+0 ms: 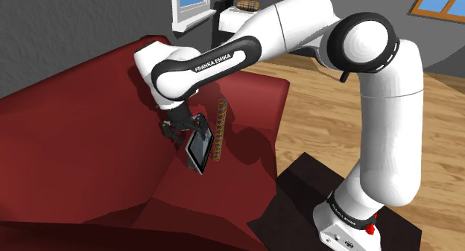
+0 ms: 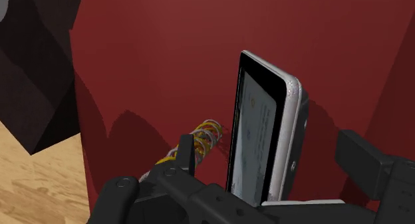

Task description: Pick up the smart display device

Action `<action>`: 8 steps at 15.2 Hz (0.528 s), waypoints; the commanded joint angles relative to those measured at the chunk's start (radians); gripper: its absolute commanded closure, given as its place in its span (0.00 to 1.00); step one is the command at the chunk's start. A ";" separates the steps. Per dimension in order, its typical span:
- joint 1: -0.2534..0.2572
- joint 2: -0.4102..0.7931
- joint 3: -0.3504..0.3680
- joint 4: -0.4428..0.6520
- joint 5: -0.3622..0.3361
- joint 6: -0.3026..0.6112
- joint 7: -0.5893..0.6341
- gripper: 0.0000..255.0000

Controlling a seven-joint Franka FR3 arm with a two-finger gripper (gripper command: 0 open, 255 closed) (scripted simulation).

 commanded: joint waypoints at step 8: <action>0.006 0.045 -0.016 -0.028 -0.023 0.064 0.020 1.00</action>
